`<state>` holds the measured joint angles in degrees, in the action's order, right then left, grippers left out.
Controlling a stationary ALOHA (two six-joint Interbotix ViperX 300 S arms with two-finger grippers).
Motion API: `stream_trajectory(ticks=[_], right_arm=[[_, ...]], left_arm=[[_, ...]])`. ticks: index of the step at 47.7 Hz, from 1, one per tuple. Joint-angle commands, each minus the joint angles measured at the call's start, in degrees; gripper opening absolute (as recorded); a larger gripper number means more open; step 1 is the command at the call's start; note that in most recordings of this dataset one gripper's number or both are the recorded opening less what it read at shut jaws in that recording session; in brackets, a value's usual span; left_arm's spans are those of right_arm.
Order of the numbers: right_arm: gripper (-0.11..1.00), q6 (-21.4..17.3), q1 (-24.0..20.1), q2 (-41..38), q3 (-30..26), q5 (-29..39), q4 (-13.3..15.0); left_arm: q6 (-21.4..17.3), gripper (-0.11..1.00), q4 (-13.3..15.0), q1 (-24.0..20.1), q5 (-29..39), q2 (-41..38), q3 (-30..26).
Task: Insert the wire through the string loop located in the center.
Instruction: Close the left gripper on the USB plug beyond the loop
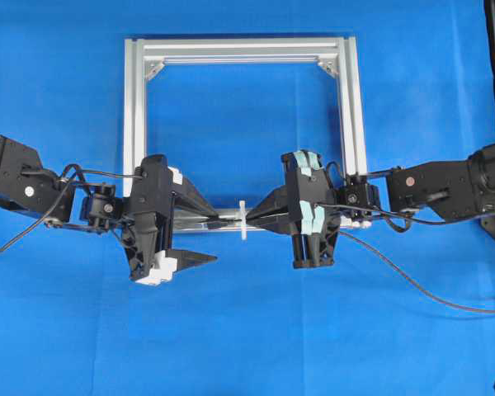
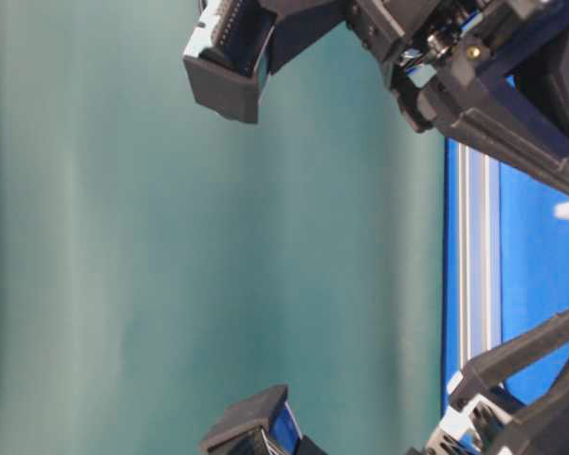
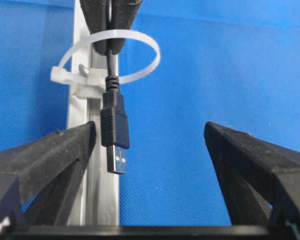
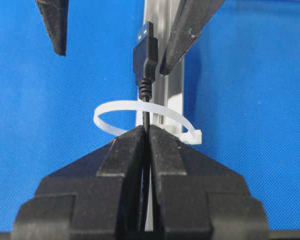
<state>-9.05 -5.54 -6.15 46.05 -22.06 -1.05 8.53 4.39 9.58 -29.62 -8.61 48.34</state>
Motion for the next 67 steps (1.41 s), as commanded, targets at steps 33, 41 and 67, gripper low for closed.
stream_trajectory(ticks=[33, 41, 67], right_arm=[[-0.03, 0.0, -0.2, 0.6, -0.4, -0.4, 0.0], [-0.03, 0.0, -0.1, 0.7, -0.4, -0.4, 0.0], [-0.03, 0.0, -0.2, 0.6, -0.4, -0.3, 0.1]], left_arm=[[-0.1, 0.93, -0.2, -0.1, -0.4, 1.1, -0.9], [0.2, 0.92, -0.1, -0.1, -0.3, 1.1, -0.9], [0.0, 0.09, -0.1, -0.1, 0.3, 1.2, -1.1]])
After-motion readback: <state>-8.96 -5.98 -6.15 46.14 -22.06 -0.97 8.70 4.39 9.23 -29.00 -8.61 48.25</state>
